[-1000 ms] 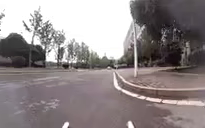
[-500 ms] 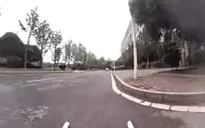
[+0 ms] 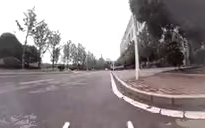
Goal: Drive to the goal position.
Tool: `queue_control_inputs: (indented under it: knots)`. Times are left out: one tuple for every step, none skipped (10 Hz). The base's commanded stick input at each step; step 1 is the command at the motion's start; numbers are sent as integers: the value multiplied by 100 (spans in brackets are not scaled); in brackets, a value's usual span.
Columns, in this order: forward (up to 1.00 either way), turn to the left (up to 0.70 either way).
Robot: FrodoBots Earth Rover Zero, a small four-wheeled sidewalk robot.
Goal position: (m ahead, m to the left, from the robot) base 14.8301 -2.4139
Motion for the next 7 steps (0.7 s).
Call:
queue_control_inputs:
  knots:
    - [60, 0]
    - [60, 0]
    - [60, 0]
    - [60, 0]
    - [60, 0]
    - [60, 0]
    - [60, 0]
